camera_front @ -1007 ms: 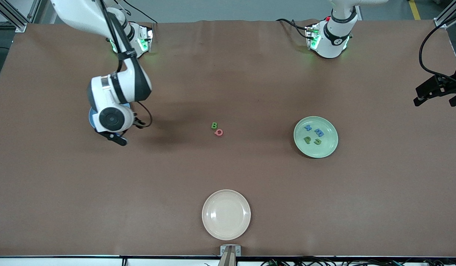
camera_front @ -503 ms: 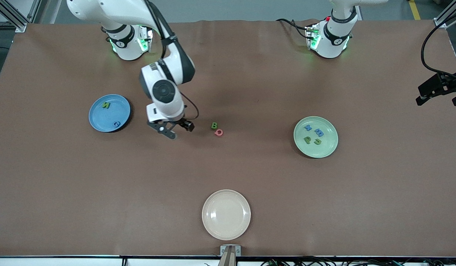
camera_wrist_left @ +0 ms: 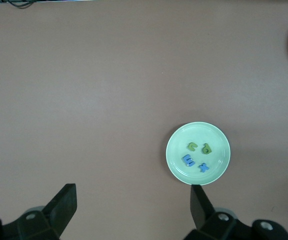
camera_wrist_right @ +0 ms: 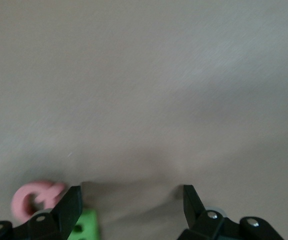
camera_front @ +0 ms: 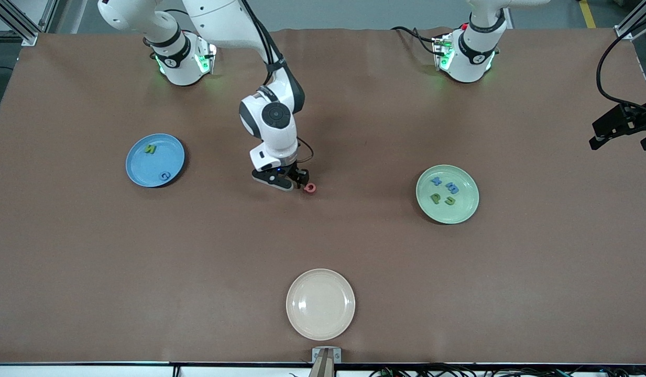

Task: Sort uppercase to blue plate, lowercase to green plate
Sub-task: 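Move the right gripper down to the green B beside the pink Q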

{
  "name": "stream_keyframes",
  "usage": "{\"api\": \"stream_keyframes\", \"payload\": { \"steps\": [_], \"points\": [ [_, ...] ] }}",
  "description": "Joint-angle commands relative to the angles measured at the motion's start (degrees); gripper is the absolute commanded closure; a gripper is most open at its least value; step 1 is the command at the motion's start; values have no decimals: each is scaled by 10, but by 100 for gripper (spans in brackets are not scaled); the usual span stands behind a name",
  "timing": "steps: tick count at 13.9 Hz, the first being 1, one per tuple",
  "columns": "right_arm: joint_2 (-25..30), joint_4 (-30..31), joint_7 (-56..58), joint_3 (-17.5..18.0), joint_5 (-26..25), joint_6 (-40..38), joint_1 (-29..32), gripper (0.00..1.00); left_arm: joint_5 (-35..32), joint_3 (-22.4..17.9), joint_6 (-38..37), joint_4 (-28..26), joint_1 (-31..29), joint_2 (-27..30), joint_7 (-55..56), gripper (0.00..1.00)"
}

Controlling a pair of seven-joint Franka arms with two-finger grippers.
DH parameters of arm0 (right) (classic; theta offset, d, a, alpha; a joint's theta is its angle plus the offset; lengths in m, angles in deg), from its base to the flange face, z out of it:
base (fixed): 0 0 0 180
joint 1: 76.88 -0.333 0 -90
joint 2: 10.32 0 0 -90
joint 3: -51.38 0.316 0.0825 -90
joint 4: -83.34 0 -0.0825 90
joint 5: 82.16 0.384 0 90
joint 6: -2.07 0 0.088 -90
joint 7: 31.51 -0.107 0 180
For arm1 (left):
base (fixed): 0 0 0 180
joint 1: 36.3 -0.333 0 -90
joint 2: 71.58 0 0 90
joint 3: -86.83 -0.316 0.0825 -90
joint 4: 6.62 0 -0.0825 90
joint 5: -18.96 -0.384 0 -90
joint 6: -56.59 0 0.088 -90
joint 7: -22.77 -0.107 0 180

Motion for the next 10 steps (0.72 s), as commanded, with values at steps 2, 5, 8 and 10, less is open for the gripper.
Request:
{"api": "stream_keyframes", "payload": {
  "steps": [2, 5, 8, 10],
  "points": [
    [5, -19, 4, 13, 38, -8, 2, 10, -7, -2, 3, 1, 4, 4, -10, 0],
    [5, -24, 4, 20, 38, -10, 1, 10, -7, -2, 3, 1, 4, 4, -10, 0],
    [5, -24, 2, 22, 38, -10, -9, 10, -7, -2, 4, 1, 4, 4, -10, 0],
    [5, -24, 2, 23, 38, -11, -13, 11, -7, -2, 4, 1, 4, 4, -10, 0]
  ]
}}
